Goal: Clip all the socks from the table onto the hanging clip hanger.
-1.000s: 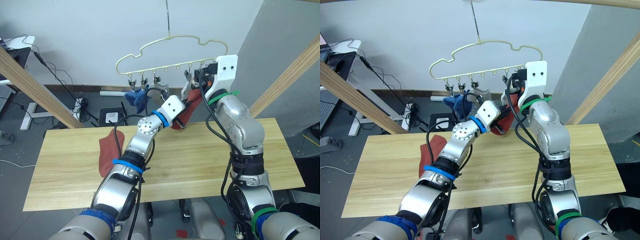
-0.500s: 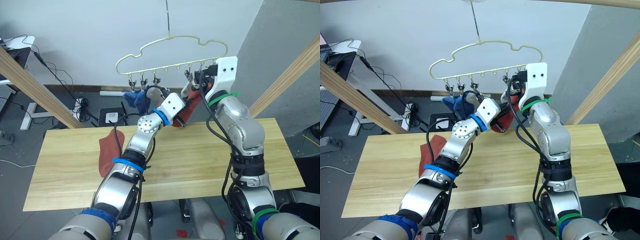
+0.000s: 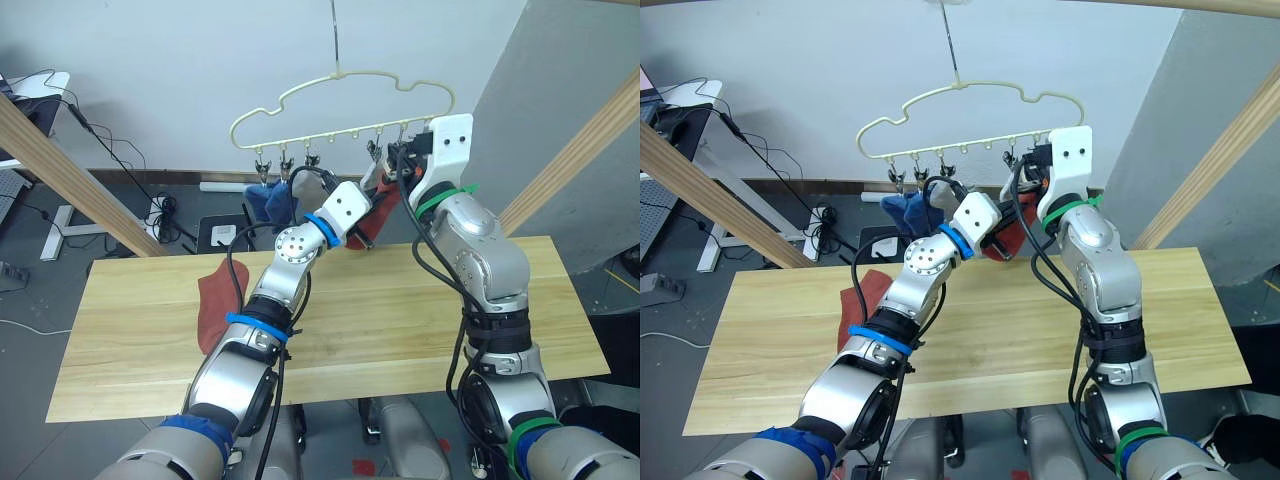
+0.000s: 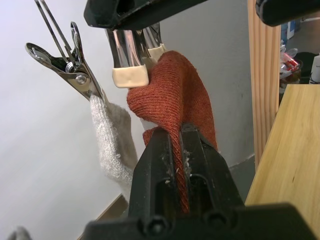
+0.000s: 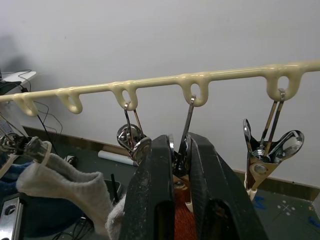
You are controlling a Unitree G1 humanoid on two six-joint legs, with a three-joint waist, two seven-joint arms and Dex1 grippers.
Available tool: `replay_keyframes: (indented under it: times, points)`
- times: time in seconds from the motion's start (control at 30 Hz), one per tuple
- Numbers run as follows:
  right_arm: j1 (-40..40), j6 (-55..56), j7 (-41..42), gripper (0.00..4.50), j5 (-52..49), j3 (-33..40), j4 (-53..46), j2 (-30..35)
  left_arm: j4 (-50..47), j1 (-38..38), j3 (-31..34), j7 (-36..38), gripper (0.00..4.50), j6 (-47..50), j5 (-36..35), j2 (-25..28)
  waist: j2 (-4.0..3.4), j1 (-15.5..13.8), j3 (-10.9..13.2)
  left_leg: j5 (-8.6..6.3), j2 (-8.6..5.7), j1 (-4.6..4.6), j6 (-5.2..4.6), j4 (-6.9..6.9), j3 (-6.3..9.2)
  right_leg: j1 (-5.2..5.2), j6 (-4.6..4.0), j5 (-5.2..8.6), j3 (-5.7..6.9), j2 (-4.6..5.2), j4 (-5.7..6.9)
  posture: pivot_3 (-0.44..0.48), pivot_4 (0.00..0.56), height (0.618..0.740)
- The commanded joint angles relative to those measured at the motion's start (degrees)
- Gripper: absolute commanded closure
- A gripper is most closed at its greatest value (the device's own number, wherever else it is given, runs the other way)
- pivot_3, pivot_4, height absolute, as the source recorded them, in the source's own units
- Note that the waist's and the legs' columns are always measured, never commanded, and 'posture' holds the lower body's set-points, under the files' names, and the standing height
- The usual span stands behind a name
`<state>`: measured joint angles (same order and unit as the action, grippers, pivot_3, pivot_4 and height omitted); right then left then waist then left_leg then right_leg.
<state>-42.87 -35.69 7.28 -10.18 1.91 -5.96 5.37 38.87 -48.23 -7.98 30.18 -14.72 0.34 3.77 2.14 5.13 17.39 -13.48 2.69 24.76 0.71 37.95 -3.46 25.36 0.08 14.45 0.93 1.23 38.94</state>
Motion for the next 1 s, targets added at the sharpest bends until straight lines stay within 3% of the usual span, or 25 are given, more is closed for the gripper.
replay_keyframes:
  times: [0.03,0.13,0.17,0.5,0.83,0.87,1.0]
  points:
    - [0.1,1.0,0.2,4.41,0.4,-0.4,-1.8,0.4,-0.4,-2.0,0.7,-1.4,4.5,-2.2,0.0,-0.5,0.0,0.0,0.0,0.0,0.0,0.0,0.0,0.0,0.0,0.0,0.0,0.0,0.0,0.0,0.0,-0.215,0.295,0.74]
    - [0.0,0.7,-0.6,4.41,0.4,-0.1,-1.8,0.3,0.1,-2.5,0.9,-2.3,4.5,-2.7,0.1,-0.6,0.0,0.0,0.0,0.0,0.0,0.0,0.0,0.0,0.0,0.0,0.0,0.0,0.0,0.0,0.0,-0.215,0.295,0.74]
    - [0.0,0.6,-0.8,3.68,0.3,0.2,-1.9,0.2,0.3,-2.7,0.9,-2.5,4.5,-2.8,0.1,-0.6,0.0,0.0,0.0,0.0,0.0,0.0,0.0,0.0,0.0,0.0,0.0,0.0,0.0,0.0,0.0,-0.215,0.295,0.74]
    - [0.8,-3.7,-1.7,0.05,-2.8,2.0,-7.8,-1.3,1.9,-4.3,1.1,-4.2,4.5,-4.0,0.3,-1.7,0.0,0.0,0.0,0.0,0.0,0.0,0.0,0.0,0.0,0.0,0.0,0.0,0.0,0.0,0.0,-0.218,0.297,0.74]
    - [8.9,-12.3,0.7,0.02,-7.3,1.6,-25.3,2.8,1.3,-3.6,2.5,-3.5,4.5,-1.1,-2.0,-3.2,0.01,0.0,0.0,0.0,-0.02,0.0,0.0,0.0,0.0,0.0,0.02,0.01,-0.01,0.0,-0.02,-0.227,0.301,0.74]
    - [9.6,-12.7,1.1,0.0,-7.4,1.6,-26.4,3.8,1.1,-3.5,2.7,-2.9,3.97,-0.3,-2.5,-3.2,0.01,0.0,0.0,0.0,-0.02,0.0,0.0,0.01,0.01,-0.01,0.03,0.02,0.0,0.0,-0.01,-0.227,0.301,0.74]
    - [11.6,-13.3,1.7,0.0,-7.5,1.6,-28.2,6.5,-0.6,-2.4,2.7,-0.8,2.87,1.1,-3.5,-2.7,0.01,0.2,0.0,0.01,0.0,-0.01,0.01,0.01,0.0,0.0,0.27,0.16,-0.01,-0.04,0.01,-0.231,0.298,0.74]
